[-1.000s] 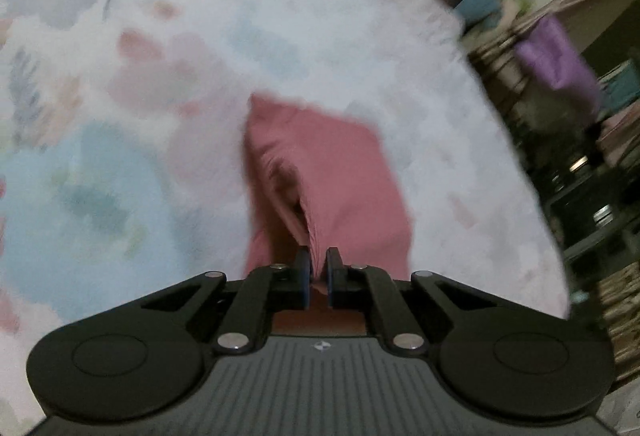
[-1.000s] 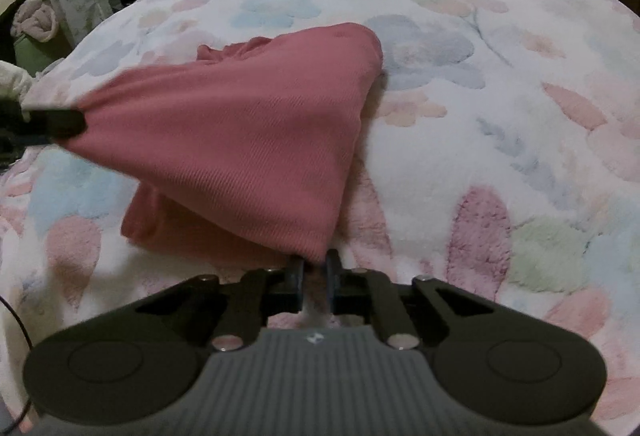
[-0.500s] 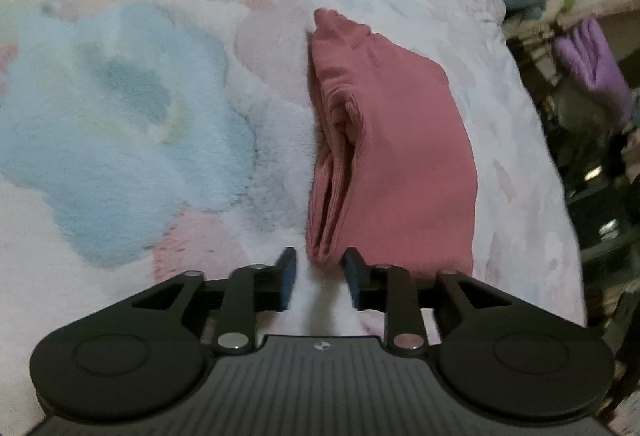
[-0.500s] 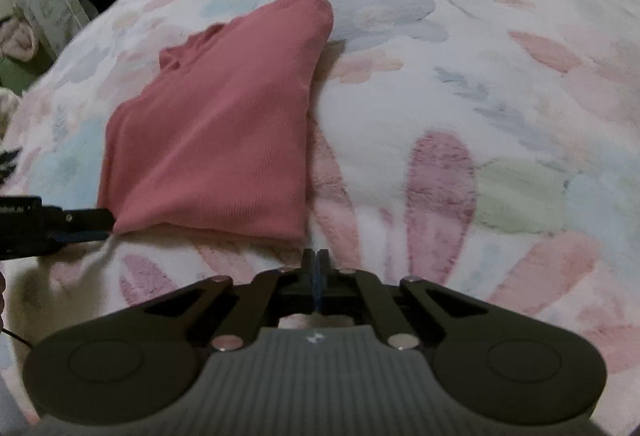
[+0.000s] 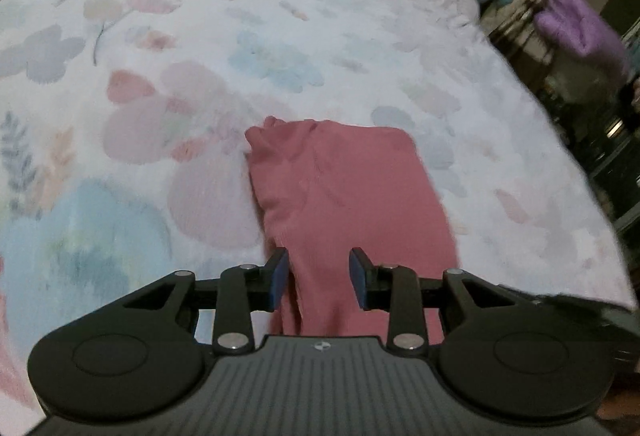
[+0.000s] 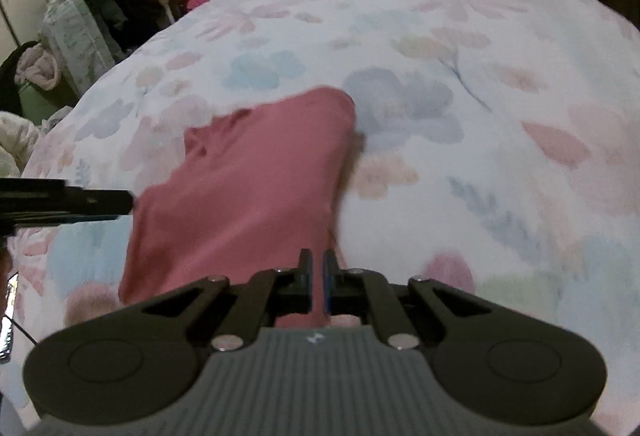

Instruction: Fold small clothes

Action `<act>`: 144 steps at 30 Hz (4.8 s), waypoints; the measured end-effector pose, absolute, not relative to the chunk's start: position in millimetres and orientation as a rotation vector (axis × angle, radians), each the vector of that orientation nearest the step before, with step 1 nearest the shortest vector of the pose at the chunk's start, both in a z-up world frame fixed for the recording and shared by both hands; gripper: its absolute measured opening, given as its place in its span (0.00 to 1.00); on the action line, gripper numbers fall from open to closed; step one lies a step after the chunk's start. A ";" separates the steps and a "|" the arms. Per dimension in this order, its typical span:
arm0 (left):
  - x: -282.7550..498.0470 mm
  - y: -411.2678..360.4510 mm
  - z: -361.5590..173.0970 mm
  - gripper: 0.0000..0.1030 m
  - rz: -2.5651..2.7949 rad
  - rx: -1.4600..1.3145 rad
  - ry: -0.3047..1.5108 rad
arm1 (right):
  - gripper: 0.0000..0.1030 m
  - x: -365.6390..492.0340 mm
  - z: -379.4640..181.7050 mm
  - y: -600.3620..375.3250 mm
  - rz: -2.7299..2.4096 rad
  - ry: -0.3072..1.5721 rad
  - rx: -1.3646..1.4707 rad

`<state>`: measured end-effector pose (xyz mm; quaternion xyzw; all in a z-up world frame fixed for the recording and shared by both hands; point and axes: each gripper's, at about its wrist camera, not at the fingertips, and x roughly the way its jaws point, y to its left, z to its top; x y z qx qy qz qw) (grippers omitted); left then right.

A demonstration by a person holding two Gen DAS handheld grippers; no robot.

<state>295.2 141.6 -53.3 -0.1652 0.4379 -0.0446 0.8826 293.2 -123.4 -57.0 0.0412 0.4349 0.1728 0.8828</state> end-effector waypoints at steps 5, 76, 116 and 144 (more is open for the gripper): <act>321.0 141.0 -74.9 0.36 -0.095 -0.321 0.958 | 0.01 323.0 -56.3 -105.2 0.367 0.865 0.048; 334.4 169.4 -48.9 0.20 -0.271 -0.466 0.638 | 0.22 439.7 -84.9 -154.2 0.507 0.810 0.675; 168.6 76.2 11.4 0.19 -0.437 -0.395 0.631 | 0.21 121.4 35.6 -251.6 0.468 0.651 0.532; 323.1 111.7 -128.9 0.46 -0.404 -0.528 1.021 | 0.44 304.9 -122.3 -250.3 0.323 0.981 0.606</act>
